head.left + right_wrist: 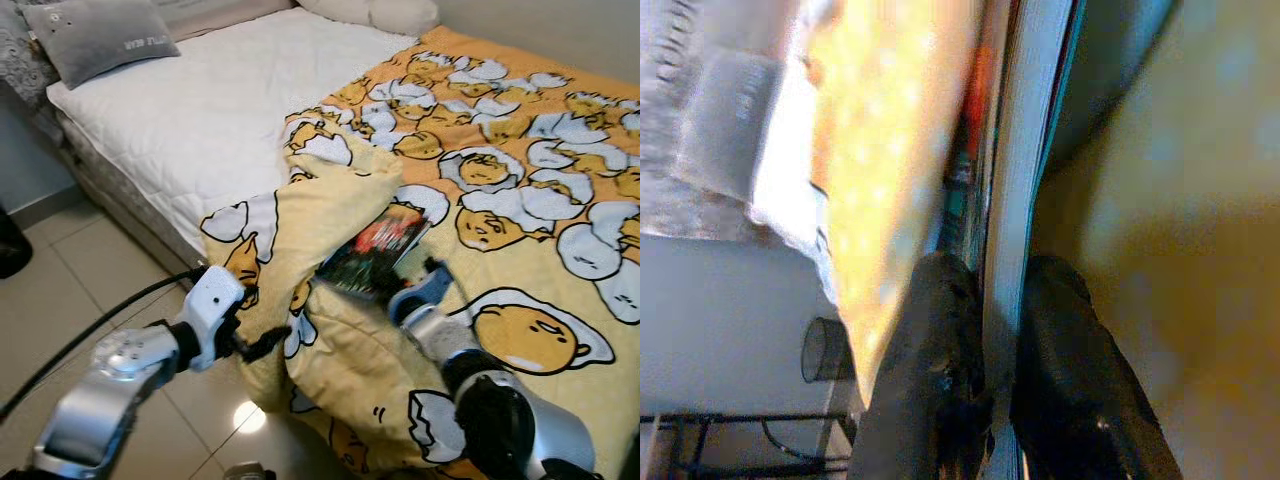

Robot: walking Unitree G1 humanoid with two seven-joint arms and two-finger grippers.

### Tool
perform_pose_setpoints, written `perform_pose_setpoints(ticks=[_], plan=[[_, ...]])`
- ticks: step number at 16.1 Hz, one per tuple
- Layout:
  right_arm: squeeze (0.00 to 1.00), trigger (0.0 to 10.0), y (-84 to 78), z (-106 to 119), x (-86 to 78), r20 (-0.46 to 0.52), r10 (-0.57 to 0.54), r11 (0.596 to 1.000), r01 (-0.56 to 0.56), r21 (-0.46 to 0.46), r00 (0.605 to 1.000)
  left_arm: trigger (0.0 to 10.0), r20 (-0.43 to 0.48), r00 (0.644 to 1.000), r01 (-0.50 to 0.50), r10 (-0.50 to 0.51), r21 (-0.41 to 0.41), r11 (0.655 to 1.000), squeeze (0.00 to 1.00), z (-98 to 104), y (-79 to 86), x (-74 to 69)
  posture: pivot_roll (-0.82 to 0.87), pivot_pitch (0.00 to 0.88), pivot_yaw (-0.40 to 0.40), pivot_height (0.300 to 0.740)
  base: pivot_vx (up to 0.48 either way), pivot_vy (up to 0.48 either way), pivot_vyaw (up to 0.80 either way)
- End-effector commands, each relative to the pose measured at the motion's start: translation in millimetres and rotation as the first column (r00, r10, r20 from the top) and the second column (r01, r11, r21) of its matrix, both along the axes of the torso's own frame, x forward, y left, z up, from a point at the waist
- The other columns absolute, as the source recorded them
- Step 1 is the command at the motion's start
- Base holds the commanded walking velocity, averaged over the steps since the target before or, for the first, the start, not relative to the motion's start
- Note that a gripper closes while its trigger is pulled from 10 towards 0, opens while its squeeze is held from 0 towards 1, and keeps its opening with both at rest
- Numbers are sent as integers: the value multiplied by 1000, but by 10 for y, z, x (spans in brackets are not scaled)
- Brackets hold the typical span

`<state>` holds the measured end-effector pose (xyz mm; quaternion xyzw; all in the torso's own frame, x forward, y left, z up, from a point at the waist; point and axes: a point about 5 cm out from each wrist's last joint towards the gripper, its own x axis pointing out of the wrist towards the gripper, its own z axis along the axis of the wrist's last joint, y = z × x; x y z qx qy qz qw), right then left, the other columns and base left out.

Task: Clean up the room

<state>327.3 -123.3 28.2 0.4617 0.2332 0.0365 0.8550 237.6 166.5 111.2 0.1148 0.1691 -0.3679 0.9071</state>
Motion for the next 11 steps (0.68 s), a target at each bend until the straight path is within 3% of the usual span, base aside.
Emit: perform_pose_setpoints(ticks=[1,3,6,7,8,9,11], plan=[[0,0,-125,130,67,109,16,999,-12,-40,994,10000,45,998,-44,43,16,999,0,27,-4,52,41,0,31,740,0,0,0],[0,0,-264,241,-53,231,84,984,-43,-175,969,10000,100,986,-127,131,-41,991,0,50,-98,103,-22,0,54,740,0,0,0],[0,0,-296,484,-279,364,109,935,29,-354,925,10000,147,959,-240,243,-42,970,0,33,-167,145,-47,0,52,740,0,0,0],[0,9373,-288,543,-311,389,122,915,49,-400,913,10000,163,945,-282,282,-23,959,0,33,-148,161,-46,0,44,740,0,0,0],[0,10000,-286,643,-370,430,124,889,92,-448,894,10000,189,921,-342,341,-29,939,0,48,-123,180,-36,0,33,740,0,0,0],[0,10000,-304,715,-447,459,143,845,134,-518,877,10000,211,895,-391,392,-50,919,0,70,-75,165,-18,0,17,740,0,0,0],[0,10000,-354,663,-534,399,145,777,145,-613,905,10000,222,878,-426,425,-45,904,0,58,-20,120,-4,0,11,740,0,0,0]])
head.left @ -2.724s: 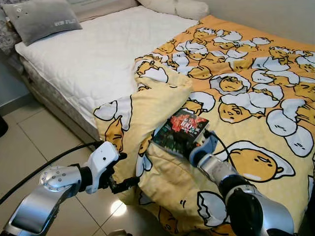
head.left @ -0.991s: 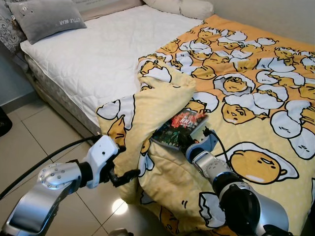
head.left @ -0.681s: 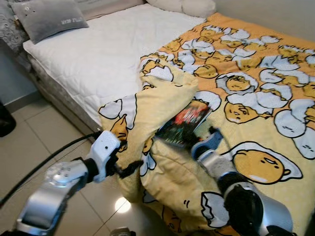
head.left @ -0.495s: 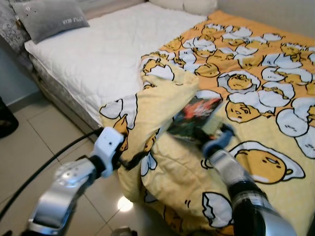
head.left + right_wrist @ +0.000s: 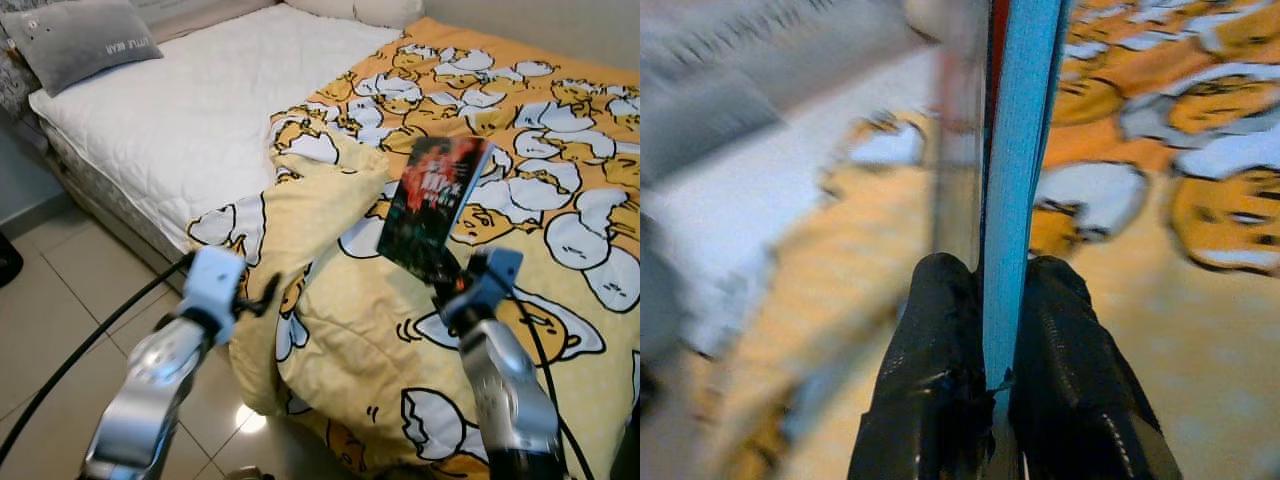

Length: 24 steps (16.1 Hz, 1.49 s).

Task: Clean up the room

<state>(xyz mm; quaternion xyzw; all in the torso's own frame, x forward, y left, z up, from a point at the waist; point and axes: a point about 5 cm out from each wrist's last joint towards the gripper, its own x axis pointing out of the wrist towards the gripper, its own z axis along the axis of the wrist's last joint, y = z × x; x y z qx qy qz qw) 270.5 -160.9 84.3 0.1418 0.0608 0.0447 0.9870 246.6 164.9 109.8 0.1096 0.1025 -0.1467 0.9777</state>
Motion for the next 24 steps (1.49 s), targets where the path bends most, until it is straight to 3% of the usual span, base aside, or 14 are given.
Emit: perform_pose_setpoints(ticks=[1,6,8,12,16,18,24], plan=[[0,10000,-102,15,-32,-8,-104,994,103,-34,995,10000,33,999,-40,40,7,999,0,69,53,-21,0,0,19,740,0,0,-788],[0,10000,-48,-21,-109,-23,-137,989,136,-49,990,10000,27,995,-97,96,28,995,0,10,164,-78,-5,0,21,740,0,0,-478],[0,10000,18,-18,-125,-14,-135,986,133,-102,991,10000,47,993,-114,112,38,993,0,35,182,-60,-14,0,24,740,0,0,0],[0,10000,80,3,-142,-13,-167,981,165,-101,986,10000,53,993,-110,108,35,993,0,33,171,-16,-36,0,53,740,0,0,-800],[0,10000,77,-3,-86,-23,-185,975,181,-128,982,10000,60,988,-147,146,16,989,0,51,206,68,-42,0,42,740,0,315,-800],[0,10000,107,16,-35,-27,-163,979,159,-127,986,10000,68,987,-146,143,48,988,0,53,200,98,-25,0,34,740,0,339,-800],[0,10000,157,11,-34,-31,-148,980,143,-136,988,10000,55,988,-146,144,32,989,0,49,216,86,-30,0,42,740,0,342,-800]])
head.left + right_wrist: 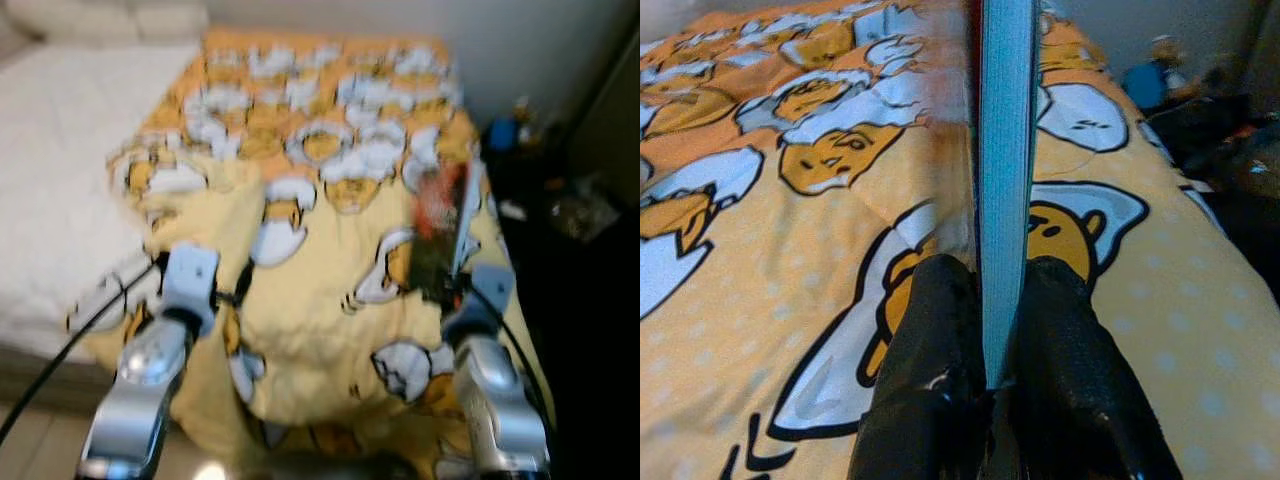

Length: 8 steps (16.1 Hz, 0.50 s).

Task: Clean up the room

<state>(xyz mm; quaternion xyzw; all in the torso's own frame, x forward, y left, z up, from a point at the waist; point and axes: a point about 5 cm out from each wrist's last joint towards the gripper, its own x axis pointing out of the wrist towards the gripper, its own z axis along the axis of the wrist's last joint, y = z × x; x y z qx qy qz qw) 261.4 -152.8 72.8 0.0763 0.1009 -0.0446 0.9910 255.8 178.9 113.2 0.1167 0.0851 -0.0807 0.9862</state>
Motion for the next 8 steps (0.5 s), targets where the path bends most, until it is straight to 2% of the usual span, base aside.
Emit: perform_pose_setpoints(ticks=[1,5,8], plan=[[0,10000,64,146,57,61,23,1000,-23,-4,998,10000,-6,999,-36,36,7,999,0,7,99,-16,-35,0,37,740,0,349,0],[0,10000,22,183,68,61,14,1000,-14,-13,998,10000,-10,999,-47,47,1,999,0,9,102,-14,-36,0,28,740,0,347,0],[0,10000,18,186,79,53,9,1000,-8,-6,999,10000,-12,999,-51,51,-2,999,0,20,95,3,-33,0,27,740,0,368,-735]])
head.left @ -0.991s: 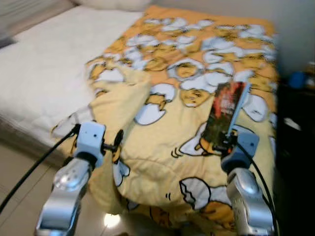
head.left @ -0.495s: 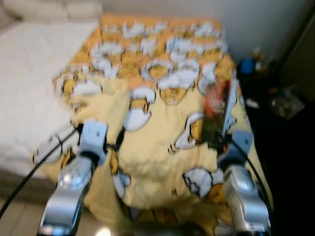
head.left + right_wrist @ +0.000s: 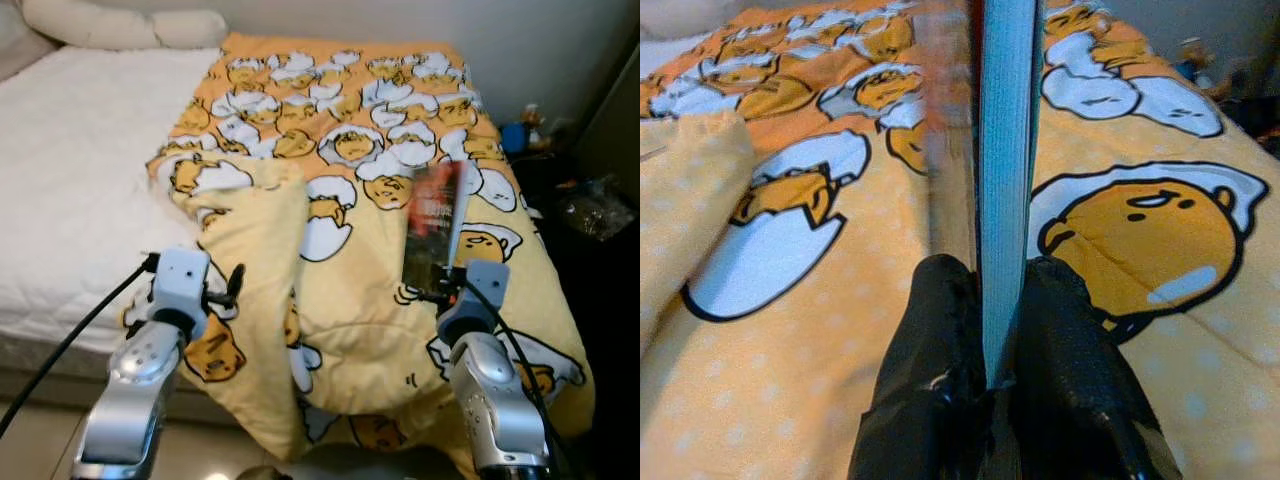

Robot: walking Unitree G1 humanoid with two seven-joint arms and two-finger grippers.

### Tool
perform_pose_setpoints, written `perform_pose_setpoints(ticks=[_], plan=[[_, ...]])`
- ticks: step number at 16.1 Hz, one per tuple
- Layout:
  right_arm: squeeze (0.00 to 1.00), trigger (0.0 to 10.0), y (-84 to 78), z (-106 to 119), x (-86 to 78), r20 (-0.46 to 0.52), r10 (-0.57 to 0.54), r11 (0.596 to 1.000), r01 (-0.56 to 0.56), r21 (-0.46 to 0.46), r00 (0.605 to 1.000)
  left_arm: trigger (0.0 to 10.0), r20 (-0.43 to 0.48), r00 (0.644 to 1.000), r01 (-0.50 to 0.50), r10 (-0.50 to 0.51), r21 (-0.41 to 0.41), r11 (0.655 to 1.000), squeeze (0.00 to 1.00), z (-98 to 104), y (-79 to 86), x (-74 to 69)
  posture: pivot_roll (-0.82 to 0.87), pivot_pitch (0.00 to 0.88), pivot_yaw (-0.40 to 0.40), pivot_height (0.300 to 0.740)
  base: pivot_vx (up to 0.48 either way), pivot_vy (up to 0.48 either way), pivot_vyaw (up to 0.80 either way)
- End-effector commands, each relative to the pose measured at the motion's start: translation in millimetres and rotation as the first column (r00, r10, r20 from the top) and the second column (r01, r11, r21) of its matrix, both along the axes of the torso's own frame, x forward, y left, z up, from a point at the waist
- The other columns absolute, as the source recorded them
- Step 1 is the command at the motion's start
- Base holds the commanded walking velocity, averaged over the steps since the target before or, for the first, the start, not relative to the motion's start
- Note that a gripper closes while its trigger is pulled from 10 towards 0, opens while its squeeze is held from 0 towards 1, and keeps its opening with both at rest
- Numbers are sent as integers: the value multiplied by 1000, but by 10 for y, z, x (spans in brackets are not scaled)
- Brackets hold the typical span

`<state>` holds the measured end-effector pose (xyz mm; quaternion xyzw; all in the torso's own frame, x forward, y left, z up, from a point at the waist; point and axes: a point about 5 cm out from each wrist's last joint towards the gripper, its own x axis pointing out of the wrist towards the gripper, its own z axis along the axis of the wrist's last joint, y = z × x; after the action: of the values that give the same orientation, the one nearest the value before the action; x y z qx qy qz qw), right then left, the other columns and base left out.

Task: Clean up the room

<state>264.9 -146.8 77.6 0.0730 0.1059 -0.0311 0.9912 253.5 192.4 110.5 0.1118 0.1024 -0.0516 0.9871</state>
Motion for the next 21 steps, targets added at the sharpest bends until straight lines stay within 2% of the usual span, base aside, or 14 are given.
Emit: perform_pose_setpoints(ticks=[1,4,9,14,21], plan=[[0,10000,-41,142,48,61,-20,1000,20,0,998,10000,16,1000,9,-9,-1,1000,0,51,-32,33,-33,0,27,740,0,382,-800],[0,10000,-29,150,59,62,-15,1000,15,-2,998,10000,18,1000,5,-5,-3,1000,0,66,-29,51,-30,0,27,740,0,403,-656],[0,10000,-19,178,96,62,-14,1000,14,-2,998,10000,18,1000,5,-5,-4,1000,0,85,-21,83,-28,0,28,740,0,418,0],[0,10000,-8,196,131,66,-14,1000,13,3,998,10000,18,1000,8,-8,-6,1000,0,97,-24,111,-24,0,32,740,0,426,-760],[0,10000,24,240,176,89,-4,1000,2,23,996,10000,22,1000,5,-5,1,1000,0,115,-2,127,-18,0,39,740,0,446,0]])
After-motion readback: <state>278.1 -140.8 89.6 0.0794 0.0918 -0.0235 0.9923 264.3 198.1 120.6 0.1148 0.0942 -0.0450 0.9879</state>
